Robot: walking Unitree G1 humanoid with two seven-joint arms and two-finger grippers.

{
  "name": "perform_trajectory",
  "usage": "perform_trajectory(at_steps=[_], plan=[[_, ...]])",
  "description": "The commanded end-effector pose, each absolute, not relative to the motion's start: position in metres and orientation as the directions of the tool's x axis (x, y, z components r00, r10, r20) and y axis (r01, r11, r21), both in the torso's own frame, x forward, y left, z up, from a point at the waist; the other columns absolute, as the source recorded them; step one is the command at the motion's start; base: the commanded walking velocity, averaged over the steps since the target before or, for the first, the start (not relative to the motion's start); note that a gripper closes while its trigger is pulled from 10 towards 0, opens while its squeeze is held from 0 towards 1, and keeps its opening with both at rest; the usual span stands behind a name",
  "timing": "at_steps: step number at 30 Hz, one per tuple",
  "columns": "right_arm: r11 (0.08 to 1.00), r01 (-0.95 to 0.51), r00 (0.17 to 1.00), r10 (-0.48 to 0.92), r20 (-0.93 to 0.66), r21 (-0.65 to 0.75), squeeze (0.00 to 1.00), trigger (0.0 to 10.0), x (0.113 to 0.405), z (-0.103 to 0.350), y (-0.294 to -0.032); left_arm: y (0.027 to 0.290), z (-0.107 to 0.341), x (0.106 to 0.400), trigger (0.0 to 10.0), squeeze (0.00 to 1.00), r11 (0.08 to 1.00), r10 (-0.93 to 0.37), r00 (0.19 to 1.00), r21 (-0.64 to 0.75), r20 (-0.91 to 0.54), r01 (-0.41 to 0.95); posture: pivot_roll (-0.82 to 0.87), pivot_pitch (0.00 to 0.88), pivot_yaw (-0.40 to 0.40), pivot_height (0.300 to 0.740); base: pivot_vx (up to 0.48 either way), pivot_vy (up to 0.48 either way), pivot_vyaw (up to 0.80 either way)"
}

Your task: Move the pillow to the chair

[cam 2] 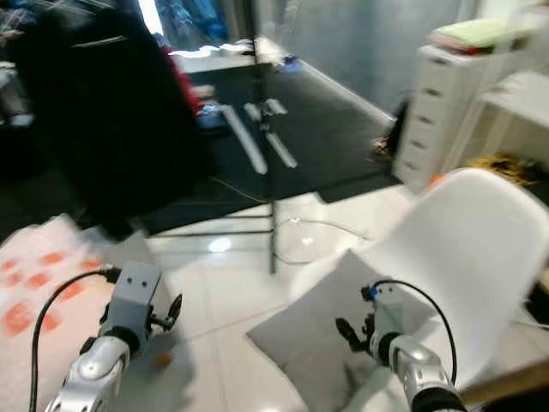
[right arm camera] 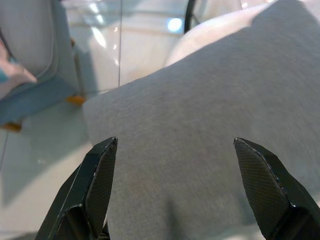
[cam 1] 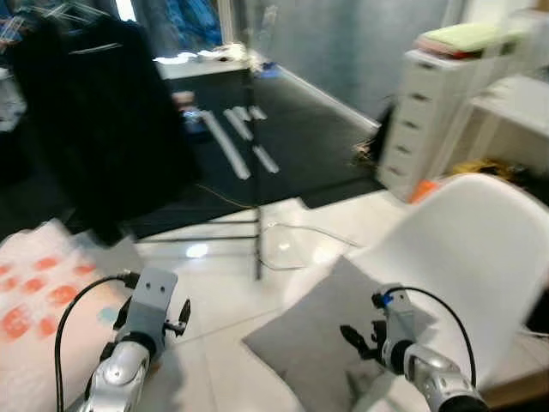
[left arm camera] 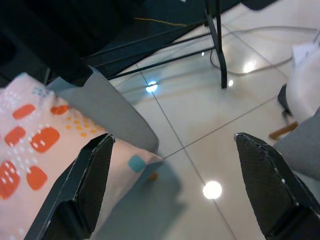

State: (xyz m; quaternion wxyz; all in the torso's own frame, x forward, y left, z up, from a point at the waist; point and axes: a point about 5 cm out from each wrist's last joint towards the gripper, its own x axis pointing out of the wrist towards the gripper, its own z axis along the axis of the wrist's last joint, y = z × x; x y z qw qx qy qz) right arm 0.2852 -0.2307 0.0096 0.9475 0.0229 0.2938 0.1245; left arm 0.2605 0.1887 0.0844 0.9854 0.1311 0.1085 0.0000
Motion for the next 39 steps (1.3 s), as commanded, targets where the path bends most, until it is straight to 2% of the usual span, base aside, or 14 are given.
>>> perform_trajectory(at_steps=[1,17,29,39], plan=[[0.965,-0.236,0.786,0.256,-0.562,0.109,0.0,10.0,0.284,0.008,-0.229,0.189,0.084,0.259,10.0,0.0,0.964,0.038,0.977,0.264,-0.211,0.019,-0.14,0.005,-0.034,0.74,0.0,0.0,0.78],[0.972,-0.22,0.789,0.229,-0.569,0.087,0.0,10.0,0.283,0.007,-0.234,0.18,0.085,0.262,10.0,0.0,0.97,0.028,0.98,0.241,-0.195,0.02,-0.13,0.0,-0.045,0.74,0.0,0.0,0.78],[0.98,-0.176,0.801,0.198,-0.566,0.094,0.0,10.0,0.281,0.005,-0.237,0.174,0.092,0.268,10.0,0.0,0.97,0.005,0.986,0.242,-0.165,0.036,-0.13,0.0,-0.037,0.74,0.0,0.0,0.0],[0.973,-0.217,0.791,0.225,-0.569,0.082,0.0,10.0,0.279,0.002,-0.231,0.17,0.097,0.271,10.0,0.0,0.967,-0.014,0.989,0.251,-0.15,0.052,-0.13,0.0,-0.033,0.74,0.0,0.0,0.77]])
